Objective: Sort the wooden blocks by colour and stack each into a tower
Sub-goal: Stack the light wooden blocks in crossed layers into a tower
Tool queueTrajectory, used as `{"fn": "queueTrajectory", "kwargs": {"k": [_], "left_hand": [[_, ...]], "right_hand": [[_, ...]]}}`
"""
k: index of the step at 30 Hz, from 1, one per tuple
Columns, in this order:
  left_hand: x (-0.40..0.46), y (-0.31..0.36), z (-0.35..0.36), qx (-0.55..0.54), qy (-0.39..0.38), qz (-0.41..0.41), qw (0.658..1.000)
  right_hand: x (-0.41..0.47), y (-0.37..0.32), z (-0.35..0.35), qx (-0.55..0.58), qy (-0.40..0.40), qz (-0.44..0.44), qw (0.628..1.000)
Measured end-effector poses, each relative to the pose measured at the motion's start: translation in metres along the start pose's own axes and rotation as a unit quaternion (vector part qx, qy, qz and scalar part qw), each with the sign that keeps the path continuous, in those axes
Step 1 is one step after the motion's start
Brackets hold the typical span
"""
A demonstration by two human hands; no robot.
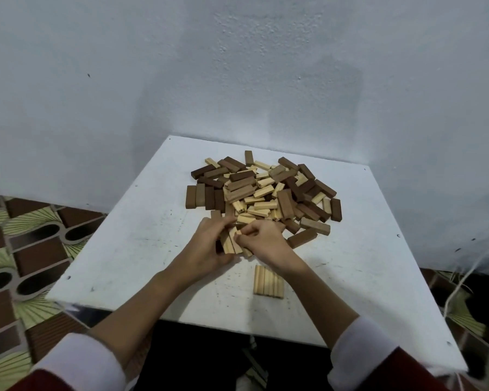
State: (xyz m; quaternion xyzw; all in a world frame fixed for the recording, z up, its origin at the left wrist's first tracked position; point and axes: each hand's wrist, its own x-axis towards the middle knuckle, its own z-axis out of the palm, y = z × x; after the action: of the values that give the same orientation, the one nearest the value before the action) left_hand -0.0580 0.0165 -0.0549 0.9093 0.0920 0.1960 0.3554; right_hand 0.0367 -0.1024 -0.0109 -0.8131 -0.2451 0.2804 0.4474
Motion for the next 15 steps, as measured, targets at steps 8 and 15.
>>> {"fn": "queueTrajectory", "kwargs": {"k": [8,15], "left_hand": [[-0.024,0.007,-0.007,0.005,-0.016,-0.009,1.000],[-0.035,-0.005,-0.008,0.071,-0.064,0.026,0.995]], "right_hand": [[-0.004,0.001,0.011,-0.070,0.007,0.029,0.997],[-0.008,-0.002,0.023,-0.172,0.034,-0.001,0.984]]}}
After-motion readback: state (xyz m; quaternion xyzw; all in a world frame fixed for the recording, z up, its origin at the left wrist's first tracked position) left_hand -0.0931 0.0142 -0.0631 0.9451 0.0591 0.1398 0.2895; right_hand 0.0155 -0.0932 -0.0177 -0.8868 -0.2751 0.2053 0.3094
